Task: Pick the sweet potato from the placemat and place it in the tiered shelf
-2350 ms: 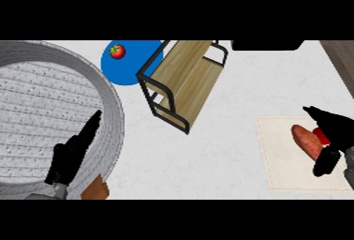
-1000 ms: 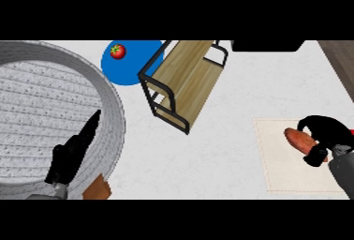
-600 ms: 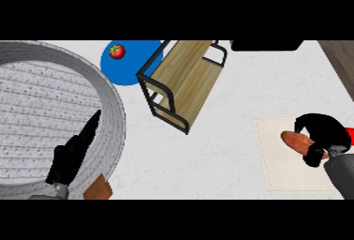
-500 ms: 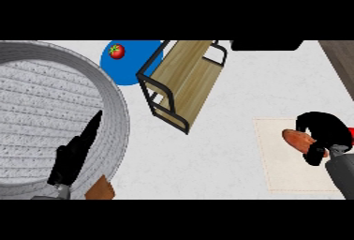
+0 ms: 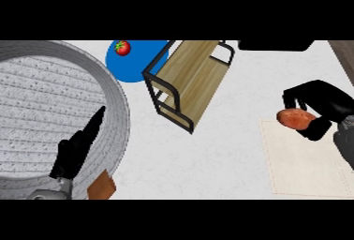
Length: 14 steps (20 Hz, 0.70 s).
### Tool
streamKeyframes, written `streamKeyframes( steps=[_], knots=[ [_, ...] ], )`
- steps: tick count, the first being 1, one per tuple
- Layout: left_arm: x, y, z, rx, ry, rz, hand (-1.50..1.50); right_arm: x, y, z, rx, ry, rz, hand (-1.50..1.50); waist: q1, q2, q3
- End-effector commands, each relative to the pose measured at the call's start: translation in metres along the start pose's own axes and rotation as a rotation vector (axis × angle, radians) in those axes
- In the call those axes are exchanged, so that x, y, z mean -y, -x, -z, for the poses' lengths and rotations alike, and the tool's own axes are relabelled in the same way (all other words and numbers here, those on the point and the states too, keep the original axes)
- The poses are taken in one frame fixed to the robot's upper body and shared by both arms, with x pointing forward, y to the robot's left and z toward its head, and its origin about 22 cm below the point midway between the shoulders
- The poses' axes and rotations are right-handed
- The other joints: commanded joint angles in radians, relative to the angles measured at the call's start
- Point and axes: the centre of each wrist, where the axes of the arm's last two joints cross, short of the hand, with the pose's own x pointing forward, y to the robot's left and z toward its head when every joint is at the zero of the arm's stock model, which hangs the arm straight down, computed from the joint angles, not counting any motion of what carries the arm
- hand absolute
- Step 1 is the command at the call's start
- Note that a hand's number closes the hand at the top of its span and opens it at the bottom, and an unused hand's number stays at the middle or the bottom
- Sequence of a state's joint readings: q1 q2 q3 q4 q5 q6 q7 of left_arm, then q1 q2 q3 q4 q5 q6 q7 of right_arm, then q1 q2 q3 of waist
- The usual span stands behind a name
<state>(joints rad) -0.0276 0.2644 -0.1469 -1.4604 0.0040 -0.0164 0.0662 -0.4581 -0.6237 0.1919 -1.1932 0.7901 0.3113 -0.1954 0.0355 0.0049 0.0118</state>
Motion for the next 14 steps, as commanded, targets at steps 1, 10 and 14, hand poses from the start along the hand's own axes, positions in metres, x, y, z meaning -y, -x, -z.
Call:
streamKeyframes(
  steps=[1,10,14],
  knots=[
    [0.012,0.011,0.001,-0.061,0.004,-0.012,0.00,0.059,0.012,-0.003,0.272,0.084,-0.009,1.50,-0.003,0.007,-0.010],
    [-0.001,0.010,-0.003,-0.057,0.017,-0.004,0.00,0.144,0.024,0.006,0.434,0.390,0.316,1.50,-0.007,0.001,-0.012],
    [-0.005,0.015,0.003,-0.065,-0.005,-0.021,0.00,0.178,0.007,0.020,0.434,0.387,0.352,1.50,-0.013,0.001,-0.012]
  ],
)
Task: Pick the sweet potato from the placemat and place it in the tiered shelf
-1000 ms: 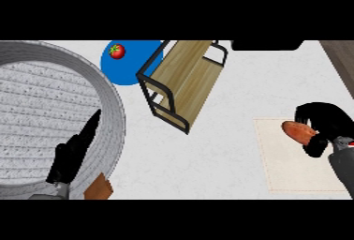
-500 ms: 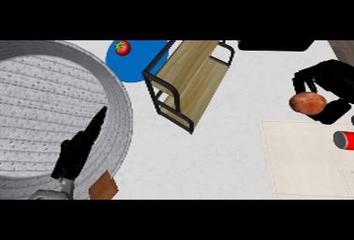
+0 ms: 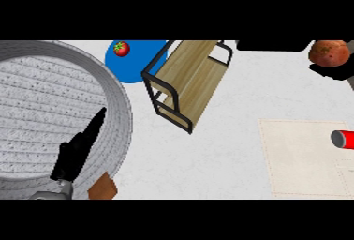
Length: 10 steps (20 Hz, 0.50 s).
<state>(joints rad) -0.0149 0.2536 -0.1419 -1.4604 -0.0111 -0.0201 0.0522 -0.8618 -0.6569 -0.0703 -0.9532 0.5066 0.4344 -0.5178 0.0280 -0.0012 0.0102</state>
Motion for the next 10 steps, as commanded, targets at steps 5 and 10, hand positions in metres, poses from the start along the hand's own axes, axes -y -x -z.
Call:
streamKeyframes(
  steps=[5,10],
  knots=[
    [-0.001,0.009,0.007,-0.056,0.010,-0.018,0.00,0.031,-0.046,0.073,0.017,0.101,0.044,1.50,0.001,0.008,-0.011],
    [0.008,0.012,0.014,-0.056,0.030,-0.019,0.00,0.027,-0.078,0.117,-0.026,0.117,0.026,1.50,0.011,0.015,-0.012]
  ],
)
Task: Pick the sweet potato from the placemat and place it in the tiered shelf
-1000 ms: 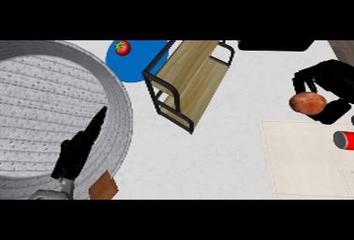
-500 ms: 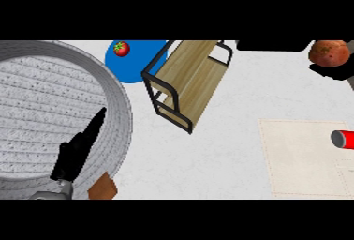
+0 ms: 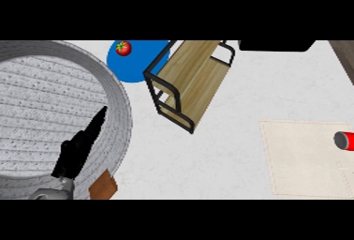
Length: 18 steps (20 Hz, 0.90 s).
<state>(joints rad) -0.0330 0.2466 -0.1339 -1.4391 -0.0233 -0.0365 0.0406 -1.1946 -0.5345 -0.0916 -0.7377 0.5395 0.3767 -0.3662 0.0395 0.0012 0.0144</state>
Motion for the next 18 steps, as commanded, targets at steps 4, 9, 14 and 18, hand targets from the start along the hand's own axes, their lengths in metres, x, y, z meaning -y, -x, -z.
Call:
streamKeyframes(
  steps=[4,9,14,18],
  knots=[
    [0.007,0.027,-0.007,-0.055,0.000,0.003,0.00,-0.012,-0.034,0.050,-0.043,0.021,0.000,1.50,0.019,0.018,-0.016],
    [0.004,0.001,0.005,-0.046,0.034,-0.010,0.00,-0.041,-0.044,0.070,-0.010,-0.027,-0.069,1.50,0.028,0.022,-0.015],
    [0.011,-0.003,0.007,-0.032,0.035,-0.019,0.00,-0.076,-0.052,0.084,0.024,-0.078,-0.087,1.50,0.043,0.029,-0.015],
    [0.013,0.000,0.014,-0.042,0.036,-0.003,0.00,-0.099,-0.074,0.099,0.015,-0.146,-0.107,1.50,0.034,0.029,-0.016]
  ],
)
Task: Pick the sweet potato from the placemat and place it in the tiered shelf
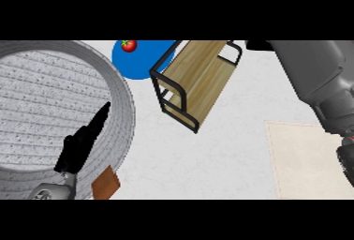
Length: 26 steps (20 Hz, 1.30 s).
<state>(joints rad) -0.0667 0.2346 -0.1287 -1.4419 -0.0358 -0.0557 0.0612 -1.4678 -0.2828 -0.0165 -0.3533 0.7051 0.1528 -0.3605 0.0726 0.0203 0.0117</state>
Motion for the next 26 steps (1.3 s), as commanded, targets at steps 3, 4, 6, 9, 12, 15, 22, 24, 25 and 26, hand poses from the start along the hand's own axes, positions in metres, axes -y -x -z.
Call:
streamKeyframes(
  steps=[3,4,6,9,12,15,22,24,25,26],
  knots=[
    [0.014,0.008,-0.007,-0.040,0.020,-0.022,0.00,-0.040,-0.010,0.013,-0.004,-0.108,-0.016,1.50,0.009,0.007,-0.013],
    [0.015,0.016,0.001,-0.055,0.015,-0.016,0.00,-0.040,-0.024,0.021,0.008,-0.135,-0.030,1.50,0.000,0.009,-0.014],
    [0.000,0.015,0.001,-0.064,-0.010,0.004,0.00,-0.057,-0.012,0.016,0.008,-0.195,0.226,1.50,-0.001,0.011,-0.013],
    [0.007,0.013,-0.007,-0.050,0.012,-0.007,0.00,-0.081,0.002,0.008,-0.090,-0.285,0.577,-1.50,0.012,0.013,-0.012],
    [0.005,0.016,-0.004,-0.064,0.003,-0.012,0.00,-0.090,-0.009,0.015,-0.105,-0.311,0.748,-1.50,-0.001,0.008,-0.013],
    [0.009,0.009,0.006,-0.035,0.007,-0.021,0.00,-0.082,0.002,0.009,-0.095,-0.205,0.872,-1.50,-0.006,0.016,-0.013],
    [0.005,-0.003,0.004,-0.043,0.004,-0.019,0.00,-0.031,0.028,-0.007,-0.122,0.145,1.000,-1.50,-0.004,0.013,-0.012],
    [0.016,0.009,-0.003,-0.057,0.012,-0.038,0.00,-0.016,0.028,-0.008,-0.159,0.275,1.017,-1.50,0.003,0.016,-0.013],
    [0.011,0.007,-0.001,-0.053,0.016,-0.016,0.00,-0.005,0.042,-0.019,-0.166,0.308,1.009,-1.50,-0.001,0.017,-0.012],
    [0.007,0.009,0.002,-0.062,0.013,-0.008,0.00,0.003,0.040,-0.018,-0.175,0.358,1.013,-1.50,-0.003,0.020,-0.013]
  ],
)
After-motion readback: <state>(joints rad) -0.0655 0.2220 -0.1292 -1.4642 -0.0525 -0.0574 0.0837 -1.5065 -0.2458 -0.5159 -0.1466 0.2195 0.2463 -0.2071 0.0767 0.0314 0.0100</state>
